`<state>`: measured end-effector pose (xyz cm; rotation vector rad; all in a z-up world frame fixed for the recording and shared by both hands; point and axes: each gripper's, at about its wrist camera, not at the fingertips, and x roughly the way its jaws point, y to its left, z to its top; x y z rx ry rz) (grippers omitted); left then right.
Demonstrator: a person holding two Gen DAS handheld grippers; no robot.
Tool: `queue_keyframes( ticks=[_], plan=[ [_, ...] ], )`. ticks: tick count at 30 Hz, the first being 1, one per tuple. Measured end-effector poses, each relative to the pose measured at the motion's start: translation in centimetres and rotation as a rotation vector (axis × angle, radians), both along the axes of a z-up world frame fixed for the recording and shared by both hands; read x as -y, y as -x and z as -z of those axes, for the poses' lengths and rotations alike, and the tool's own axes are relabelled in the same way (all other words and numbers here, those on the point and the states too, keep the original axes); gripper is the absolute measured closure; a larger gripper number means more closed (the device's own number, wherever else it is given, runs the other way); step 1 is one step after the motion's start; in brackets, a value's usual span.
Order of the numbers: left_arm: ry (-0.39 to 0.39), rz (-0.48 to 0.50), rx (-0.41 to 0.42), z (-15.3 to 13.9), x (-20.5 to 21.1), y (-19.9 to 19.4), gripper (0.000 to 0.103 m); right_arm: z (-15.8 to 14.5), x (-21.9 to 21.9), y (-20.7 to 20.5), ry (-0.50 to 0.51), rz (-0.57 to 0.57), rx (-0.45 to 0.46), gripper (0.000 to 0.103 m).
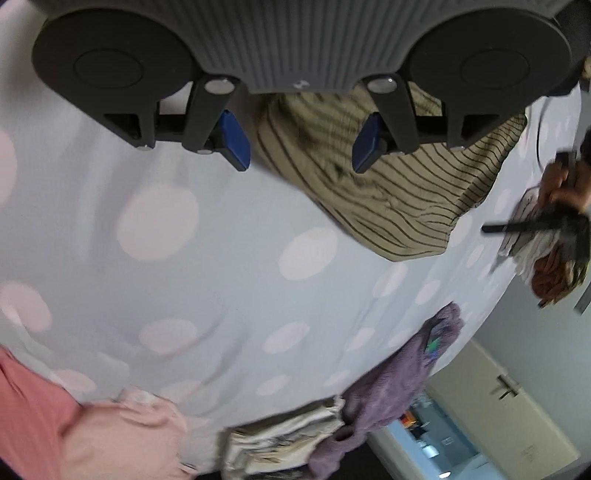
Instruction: Fold clothes
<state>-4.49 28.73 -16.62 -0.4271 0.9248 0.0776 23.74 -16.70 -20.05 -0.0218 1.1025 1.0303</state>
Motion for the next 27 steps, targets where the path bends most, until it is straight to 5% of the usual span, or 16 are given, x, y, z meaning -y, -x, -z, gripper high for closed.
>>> queue_keyframes(
  ticks=[3, 8, 17, 21, 27],
  plan=[
    [-0.006, 0.059, -0.006, -0.3, 3.7, 0.7, 0.063, -0.4, 1.1, 1.4, 0.005, 0.049, -0.005, 0.039],
    [-0.124, 0.063, -0.084, -0.7, 6.9, 3.2, 0.057, -1.9, 0.6, 6.0, 0.025, -0.004, 0.075, 0.039],
    [-0.128, -0.098, -0.169, -2.1, 2.7, 10.7, 0.055, -2.6, -4.4, 15.2, 0.058, -0.226, 0.191, 0.039],
    [-0.087, -0.122, -0.122, -3.1, 2.3, 11.9, 0.055, -2.3, -5.5, 16.8, 0.107, -0.238, 0.211, 0.039],
    [-0.072, 0.048, 0.015, -3.9, 9.5, 7.8, 0.055, -3.2, -3.0, 15.2, 0.163, -0.101, 0.239, 0.039]
  ],
)
